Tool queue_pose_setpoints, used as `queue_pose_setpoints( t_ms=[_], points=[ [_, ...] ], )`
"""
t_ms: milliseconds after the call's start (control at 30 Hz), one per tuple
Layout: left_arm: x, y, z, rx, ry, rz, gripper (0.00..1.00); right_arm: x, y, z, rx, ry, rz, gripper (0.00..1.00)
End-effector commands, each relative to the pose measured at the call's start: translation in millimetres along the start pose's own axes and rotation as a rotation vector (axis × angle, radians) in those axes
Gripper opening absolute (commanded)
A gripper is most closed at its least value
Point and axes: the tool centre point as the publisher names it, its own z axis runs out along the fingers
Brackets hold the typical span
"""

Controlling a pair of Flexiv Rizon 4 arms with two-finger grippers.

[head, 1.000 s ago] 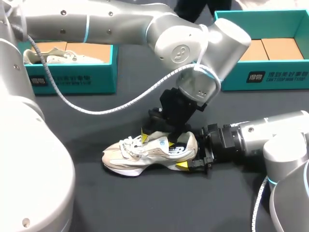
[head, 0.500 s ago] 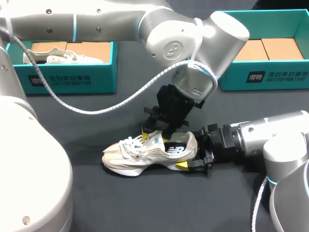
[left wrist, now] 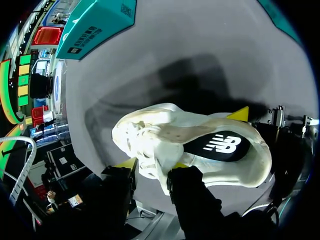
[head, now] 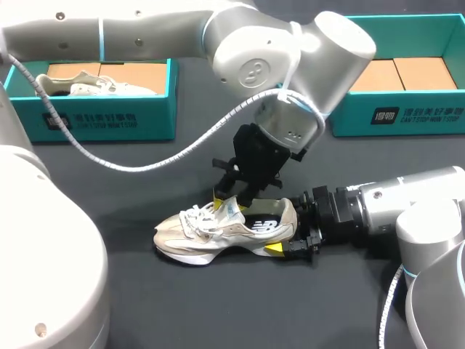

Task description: Take the shoe out of the shoebox, open the shoe tongue, remove and reinsert the insole, then place the shoe into the shoebox

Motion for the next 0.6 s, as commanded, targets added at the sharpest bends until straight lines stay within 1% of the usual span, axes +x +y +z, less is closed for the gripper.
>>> queue_pose_setpoints(
  t_ms=[33,167,200,233,300,367,533,600],
  points=[
    [-2.5,9,0,0.022,0.005,-0.140,0.26,-1.2,-0.8,1,0.005,0.001,0.001,0.00],
    [-3.0,10,0,0.036,0.009,-0.158,0.17,-1.2,-0.8,1,0.005,0.001,0.001,0.00],
    [-3.2,10,0,0.039,0.012,-0.164,0.12,-1.2,-0.8,1,0.005,0.001,0.001,0.00],
    [-4.0,10,0,0.041,0.018,-0.171,0.00,-1.2,-0.8,1,0.005,0.001,0.001,0.00],
    [-7.8,9,1,0.038,0.040,-0.182,0.00,-1.2,-0.8,1,0.005,0.001,0.001,0.00],
    [-15.7,5,3,0.018,0.084,-0.194,0.00,-1.2,-0.8,1,0.005,0.001,0.001,0.00],
    [-38.6,-2,6,-0.049,0.215,-0.206,0.00,-1.2,-0.8,1,0.005,0.001,0.001,0.00],
    [-47.8,-4,9,-0.058,0.270,-0.217,0.00,-1.2,-0.8,1,0.005,0.001,0.001,0.00]
  ],
)
